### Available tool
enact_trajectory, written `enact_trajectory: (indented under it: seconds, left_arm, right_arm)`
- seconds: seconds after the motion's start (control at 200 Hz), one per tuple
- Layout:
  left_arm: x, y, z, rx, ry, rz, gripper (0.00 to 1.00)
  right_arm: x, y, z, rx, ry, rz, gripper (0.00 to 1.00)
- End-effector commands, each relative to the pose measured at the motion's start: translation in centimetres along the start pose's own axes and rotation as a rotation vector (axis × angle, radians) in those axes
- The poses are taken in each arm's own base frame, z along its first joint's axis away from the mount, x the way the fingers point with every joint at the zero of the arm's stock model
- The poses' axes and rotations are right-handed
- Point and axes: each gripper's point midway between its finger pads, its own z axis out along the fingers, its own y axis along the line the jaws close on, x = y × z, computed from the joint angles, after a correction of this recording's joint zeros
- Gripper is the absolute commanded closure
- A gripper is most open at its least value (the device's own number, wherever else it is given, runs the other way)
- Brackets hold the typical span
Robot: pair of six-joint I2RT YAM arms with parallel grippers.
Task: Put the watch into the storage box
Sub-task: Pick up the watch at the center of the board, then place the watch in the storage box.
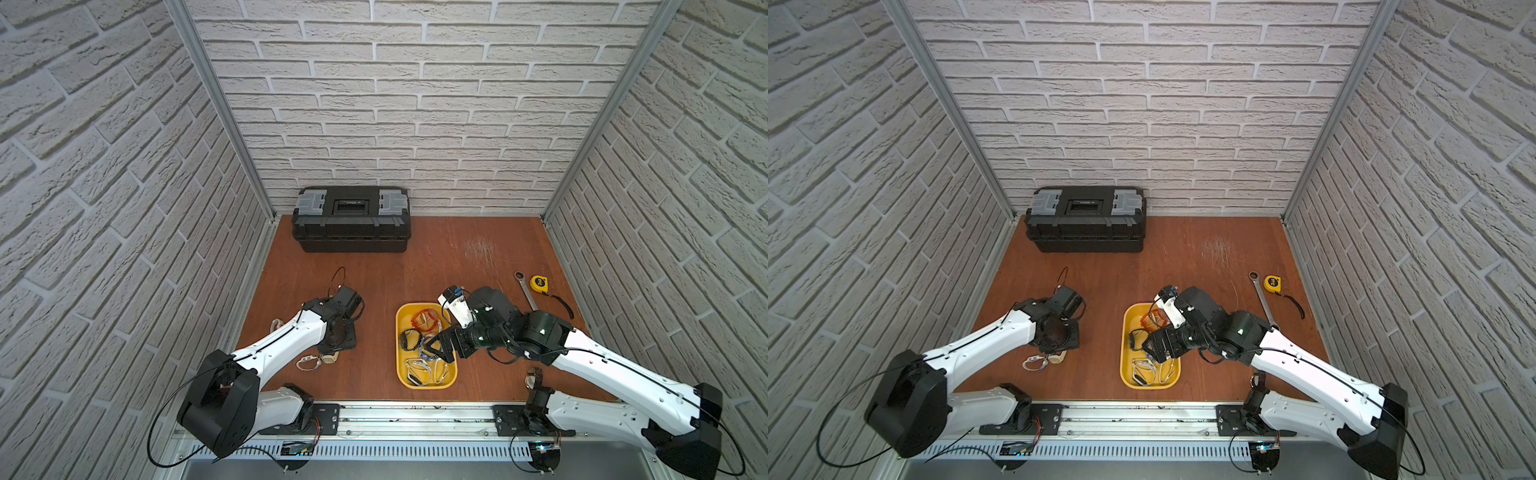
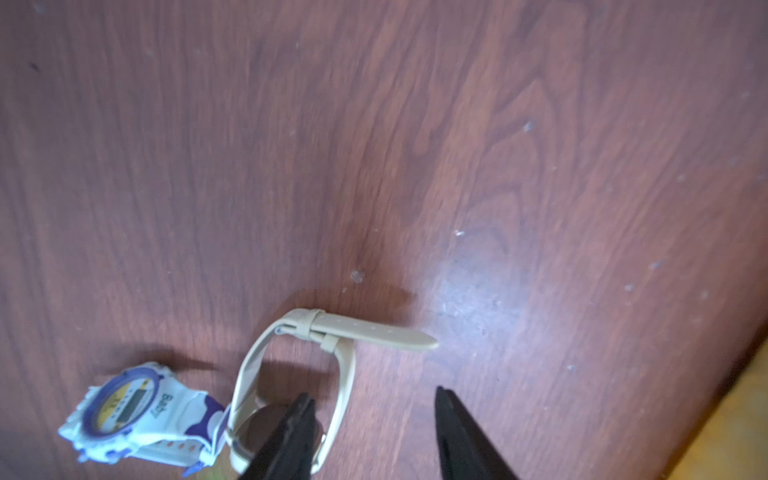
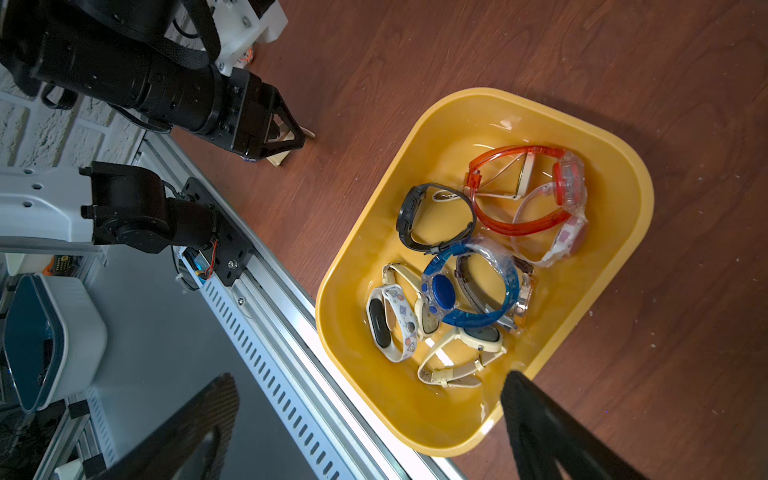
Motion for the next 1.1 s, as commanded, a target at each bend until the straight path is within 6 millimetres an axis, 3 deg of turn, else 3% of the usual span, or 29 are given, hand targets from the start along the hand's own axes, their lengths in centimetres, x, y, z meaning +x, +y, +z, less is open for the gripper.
enact_trajectory:
  seconds: [0.0, 0.11, 0.215, 0.4, 0.51, 0.615, 0.73, 0.88, 0.97, 1.095]
  left_arm:
    - [0.9, 0.4, 0.9, -0.019, 0.036, -0.001, 0.54]
    - [0.7, 0.5, 1.2, -0.039, 0.037, 0.012, 0.58]
    - [0.4, 0.0, 1.3, -0.031, 0.036, 0.025, 0.68]
    - [0.3, -1.4, 0.7, -0.022, 0.029, 0.089, 1.0]
    - [0.3, -2.0, -0.3, -0.014, 0.018, 0.116, 1.0]
    - [-0.3, -3.1, -2.7, 0.0, -0.026, 0.154, 1.0]
    - [-0.8, -5.6, -6.0, 0.029, -0.071, 0.225, 1.0]
    - [-0.8, -10.6, -9.4, 0.09, -0.115, 0.346, 1.0]
    - [-0.3, -14.0, -10.3, 0.123, -0.122, 0.411, 1.0]
    - [0.9, -18.6, -9.9, 0.157, -0.105, 0.491, 1.0]
  right_arm:
    - [-0.4, 0.4, 0.0, -0.003, -0.014, -0.021, 0.0]
    - [-0.6, 0.5, -0.2, 0.0, -0.019, -0.028, 0.0]
    - [-0.5, 0.5, -0.3, 0.003, -0.021, -0.03, 0.0]
    - [-0.2, 0.3, -0.5, 0.013, -0.024, -0.027, 0.0]
    - [0.0, 0.1, -1.1, 0.019, -0.038, -0.022, 0.0]
    - [0.0, -0.1, -1.7, 0.023, -0.063, -0.013, 0.0]
    - [0.3, -0.4, -2.4, 0.031, -0.081, -0.004, 0.0]
    - [0.6, -0.9, -3.4, 0.052, -0.103, 0.011, 0.0]
    - [0.7, -1.4, -4.0, 0.067, -0.126, 0.026, 0.0]
    - [0.9, -1.7, -5.2, 0.072, -0.167, 0.039, 0.0]
